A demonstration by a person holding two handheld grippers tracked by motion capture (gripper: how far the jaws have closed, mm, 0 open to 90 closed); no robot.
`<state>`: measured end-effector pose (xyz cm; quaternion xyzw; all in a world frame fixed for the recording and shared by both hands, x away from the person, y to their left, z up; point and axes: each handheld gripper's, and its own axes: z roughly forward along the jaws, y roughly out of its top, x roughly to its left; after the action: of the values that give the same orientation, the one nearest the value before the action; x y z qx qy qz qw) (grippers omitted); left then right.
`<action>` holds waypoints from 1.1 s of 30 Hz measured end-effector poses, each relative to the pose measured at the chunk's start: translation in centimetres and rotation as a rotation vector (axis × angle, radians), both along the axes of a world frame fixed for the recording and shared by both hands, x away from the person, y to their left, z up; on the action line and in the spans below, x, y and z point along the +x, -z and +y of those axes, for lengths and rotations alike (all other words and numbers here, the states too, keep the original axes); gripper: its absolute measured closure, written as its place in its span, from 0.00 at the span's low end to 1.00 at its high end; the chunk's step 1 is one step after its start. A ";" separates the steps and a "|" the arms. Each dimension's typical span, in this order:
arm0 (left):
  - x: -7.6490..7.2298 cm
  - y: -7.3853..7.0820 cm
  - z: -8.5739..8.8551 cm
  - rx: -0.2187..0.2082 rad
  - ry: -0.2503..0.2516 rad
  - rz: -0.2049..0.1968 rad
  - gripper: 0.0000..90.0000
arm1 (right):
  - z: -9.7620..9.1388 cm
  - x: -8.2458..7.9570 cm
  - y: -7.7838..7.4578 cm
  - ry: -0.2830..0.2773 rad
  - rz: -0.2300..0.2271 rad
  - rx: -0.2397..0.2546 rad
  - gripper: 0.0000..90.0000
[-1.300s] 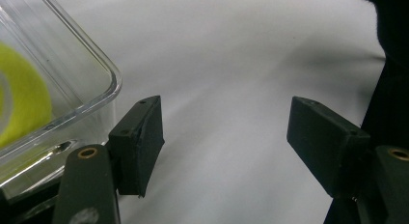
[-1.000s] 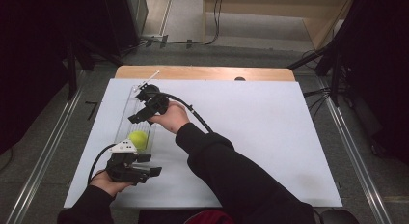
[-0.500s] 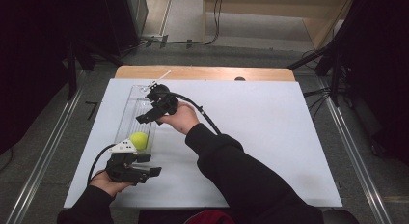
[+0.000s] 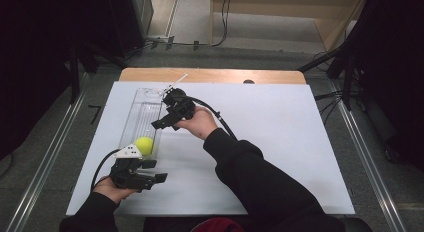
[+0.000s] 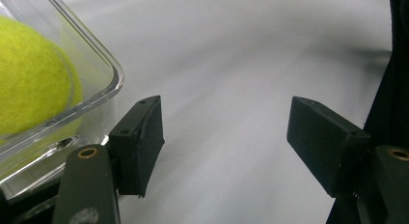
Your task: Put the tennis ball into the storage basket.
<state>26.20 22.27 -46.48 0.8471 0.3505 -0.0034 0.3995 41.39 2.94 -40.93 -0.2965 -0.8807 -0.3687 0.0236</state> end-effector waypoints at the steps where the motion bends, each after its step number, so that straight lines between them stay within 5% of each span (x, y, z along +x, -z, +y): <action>1: 0.0 0.0 0.0 0.000 -0.001 0.000 0.33 | -0.2 0.0 0.0 0.002 0.002 0.001 0.18; 33: 0.1 0.2 0.0 0.017 -0.004 0.007 0.33 | -6.0 -1.9 1.0 0.040 0.018 0.022 0.18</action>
<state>26.27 22.22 -46.65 0.8499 0.3535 -0.0024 0.3909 39.51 -3.05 -41.98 -0.3172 -0.8702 -0.3760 0.0271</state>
